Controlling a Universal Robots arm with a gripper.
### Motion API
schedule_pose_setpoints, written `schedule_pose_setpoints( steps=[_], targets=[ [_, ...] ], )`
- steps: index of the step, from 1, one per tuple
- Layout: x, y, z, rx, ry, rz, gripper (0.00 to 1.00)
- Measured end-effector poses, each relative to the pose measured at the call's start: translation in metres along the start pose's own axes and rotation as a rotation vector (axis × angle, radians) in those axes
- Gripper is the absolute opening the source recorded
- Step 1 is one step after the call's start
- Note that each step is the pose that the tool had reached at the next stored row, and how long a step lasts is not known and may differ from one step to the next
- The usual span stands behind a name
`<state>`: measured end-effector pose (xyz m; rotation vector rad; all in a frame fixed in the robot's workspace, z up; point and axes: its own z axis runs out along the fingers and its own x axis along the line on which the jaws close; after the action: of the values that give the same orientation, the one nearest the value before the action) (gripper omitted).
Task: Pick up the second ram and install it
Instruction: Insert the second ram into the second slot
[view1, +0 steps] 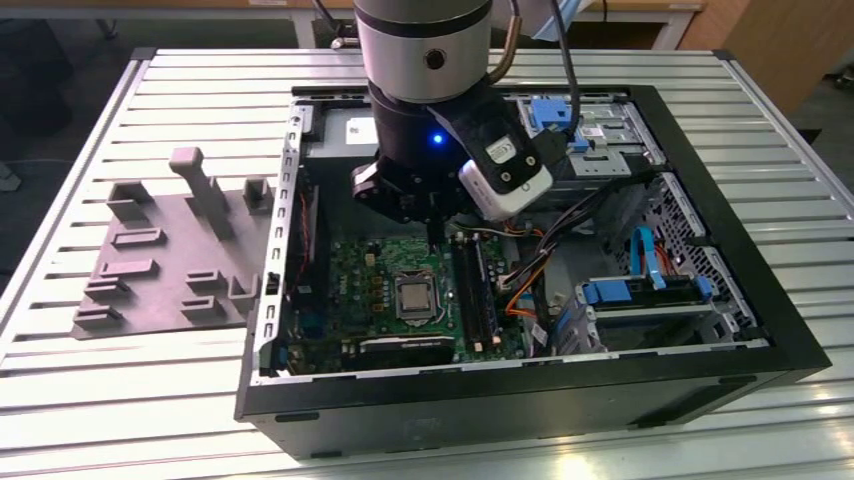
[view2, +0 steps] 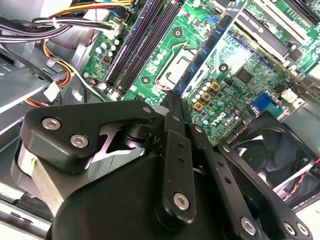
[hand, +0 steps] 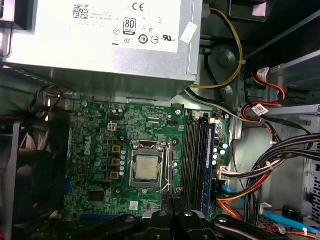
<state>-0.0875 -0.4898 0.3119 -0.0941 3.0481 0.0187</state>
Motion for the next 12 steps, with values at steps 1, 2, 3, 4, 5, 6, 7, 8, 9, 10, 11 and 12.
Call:
schedule_pose_setpoints(
  steps=[1, 2, 3, 4, 5, 6, 7, 8, 9, 10, 11, 12],
  targets=[
    [0.0, 0.0, 0.0, -0.0008, 0.0001, 0.0, 0.12],
    [0.0001, 0.0001, 0.0002, -0.0023, -0.0001, 0.0, 0.12],
    [0.0001, 0.0001, 0.0004, -0.0031, -0.0002, 0.0, 0.12],
    [0.0001, 0.0, 0.0006, -0.0031, -0.0001, 0.0, 0.12],
    [0.0, 0.0, 0.0009, -0.0033, 0.0002, 0.0, 0.12],
    [0.0, 0.0001, 0.0012, -0.0032, 0.0006, 0.0, 0.12],
    [-0.0002, 0.0002, 0.0016, -0.0033, 0.0013, 0.0, 0.12],
    [-0.0005, 0.0005, 0.0021, -0.003, 0.002, 0.0, 0.12],
    [-0.0011, 0.001, 0.0025, -0.0028, 0.0024, 0.0, 0.12],
    [-0.0019, 0.0016, 0.0029, -0.0029, 0.0028, 0.0, 0.12],
    [-0.0028, 0.0021, 0.0033, -0.0028, 0.003, 0.0, 0.12],
    [-0.0039, 0.0025, 0.0036, -0.0028, 0.0033, 0.0, 0.12]
  ],
)
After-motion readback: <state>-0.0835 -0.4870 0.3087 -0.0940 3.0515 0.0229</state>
